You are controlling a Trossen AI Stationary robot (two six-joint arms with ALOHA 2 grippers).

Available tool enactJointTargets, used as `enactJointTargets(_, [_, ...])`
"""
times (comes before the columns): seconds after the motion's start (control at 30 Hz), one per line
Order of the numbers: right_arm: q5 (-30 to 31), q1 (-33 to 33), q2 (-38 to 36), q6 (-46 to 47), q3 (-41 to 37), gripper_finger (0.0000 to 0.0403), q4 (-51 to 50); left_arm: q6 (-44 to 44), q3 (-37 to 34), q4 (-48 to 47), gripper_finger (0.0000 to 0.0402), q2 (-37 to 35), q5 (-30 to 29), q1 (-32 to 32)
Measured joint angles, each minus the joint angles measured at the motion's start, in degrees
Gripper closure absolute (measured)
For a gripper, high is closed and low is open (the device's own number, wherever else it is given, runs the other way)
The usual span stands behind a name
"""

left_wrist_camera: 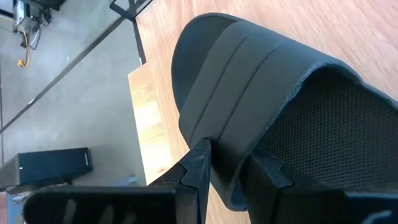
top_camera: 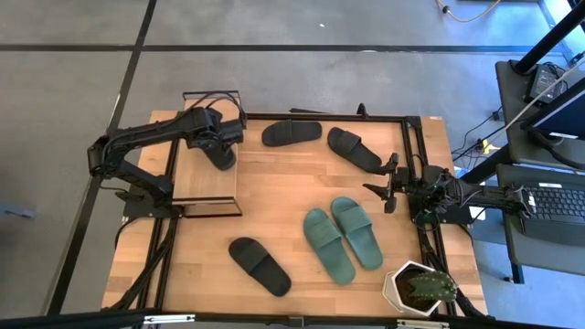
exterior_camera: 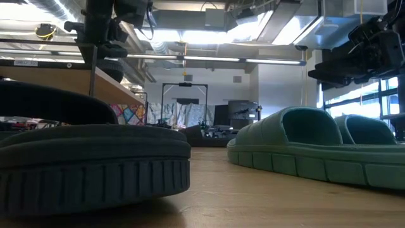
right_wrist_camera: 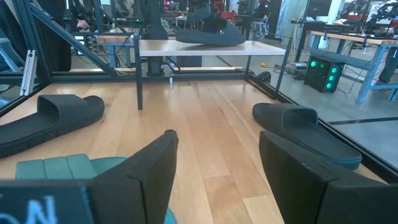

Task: Pick and place slides into the shelf
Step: Put the black slipper on the shelf

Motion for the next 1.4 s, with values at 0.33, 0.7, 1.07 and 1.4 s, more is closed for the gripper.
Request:
enactJointTargets(0.33, [0.0,0.0,0.0,-0.2,0.0,0.0176,0.0,-0.8,1.9,-0.2,0.0330,0.0,-0.2,2.7])
enactJointTargets(0.7, [0.0,0.0,0.0,-0.2,0.0,0.0176,0.0,1.8,2.2,-0.2,0.0330,3.5,-1.5,7.2])
enactJointTargets(1.07, [0.0,0.0,0.0,-0.2,0.0,0.0176,0.0,0.1,2.3,-0.3,0.0330,9.8,-2.3,9.7])
enactJointTargets(1.4, [0.0,0.0,0.0,-1.4,0.0,0.0176,0.0,2.2,2.3,-0.2,0.0330,9.8,-0.4,9.6])
